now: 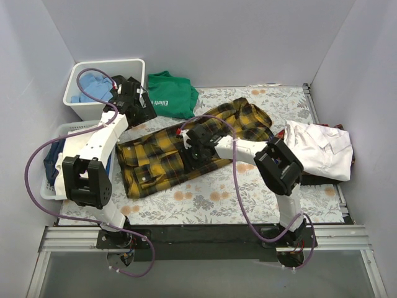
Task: Fold and stack the long sleeve shirts
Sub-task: Fold the shirt
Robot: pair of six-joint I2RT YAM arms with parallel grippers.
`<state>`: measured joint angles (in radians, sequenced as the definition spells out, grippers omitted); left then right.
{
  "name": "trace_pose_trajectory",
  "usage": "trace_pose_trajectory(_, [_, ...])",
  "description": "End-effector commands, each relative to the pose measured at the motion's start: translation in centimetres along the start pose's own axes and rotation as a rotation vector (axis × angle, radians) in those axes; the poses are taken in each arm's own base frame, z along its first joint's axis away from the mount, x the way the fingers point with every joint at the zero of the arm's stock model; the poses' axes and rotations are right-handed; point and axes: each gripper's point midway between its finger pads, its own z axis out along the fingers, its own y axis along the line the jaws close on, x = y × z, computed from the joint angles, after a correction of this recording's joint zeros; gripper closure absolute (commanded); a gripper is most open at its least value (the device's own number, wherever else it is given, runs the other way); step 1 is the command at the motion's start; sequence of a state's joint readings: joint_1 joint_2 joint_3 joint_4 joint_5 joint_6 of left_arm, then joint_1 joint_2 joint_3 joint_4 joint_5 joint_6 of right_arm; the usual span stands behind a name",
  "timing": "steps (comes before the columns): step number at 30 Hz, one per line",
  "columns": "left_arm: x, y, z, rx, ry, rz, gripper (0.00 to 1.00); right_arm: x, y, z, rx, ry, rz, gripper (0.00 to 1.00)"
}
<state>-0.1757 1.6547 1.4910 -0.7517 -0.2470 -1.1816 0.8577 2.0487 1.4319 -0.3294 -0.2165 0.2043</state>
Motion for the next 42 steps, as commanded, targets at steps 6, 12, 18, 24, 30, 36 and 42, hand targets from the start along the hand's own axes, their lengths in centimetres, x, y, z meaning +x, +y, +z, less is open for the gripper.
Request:
trace_pose_trajectory(6, [0.7, -4.2, -2.3, 0.306, 0.03, 0.109, 0.02, 15.2, -2.9, -7.7, 0.133, 0.332, -0.04, 0.48])
trace_pose_trajectory(12, [3.0, -8.8, -2.4, 0.458, 0.075, 0.238, 0.02, 11.7, -2.7, -13.5, 0.251, 0.128, -0.007, 0.48])
trace_pose_trajectory(18, [7.1, -16.8, -3.1, 0.601, 0.098, 0.404, 0.02, 3.8, -6.0, -22.7, 0.537, -0.309, 0.315, 0.46])
trace_pose_trajectory(24, [13.8, -23.8, -3.3, 0.76, 0.156, 0.589, 0.02, 4.1, -11.1, -29.5, 0.679, -0.525, 0.623, 0.46])
trace_pose_trajectory(30, [18.3, -25.6, -1.7, 0.785, 0.257, 0.661, 0.02, 4.1, -13.1, -32.8, 0.691, -0.587, 0.71, 0.46])
trace_pose_trajectory(36, [23.0, -25.9, 0.2, 0.76, 0.312, 0.766, 0.02, 4.9, -14.0, -32.7, 0.657, -0.573, 0.771, 0.46])
trace_pose_trajectory(42, [27.3, -26.4, 0.3, 0.745, 0.353, 0.834, 0.02, 5.2, -14.8, -32.8, 0.659, -0.554, 0.772, 0.46])
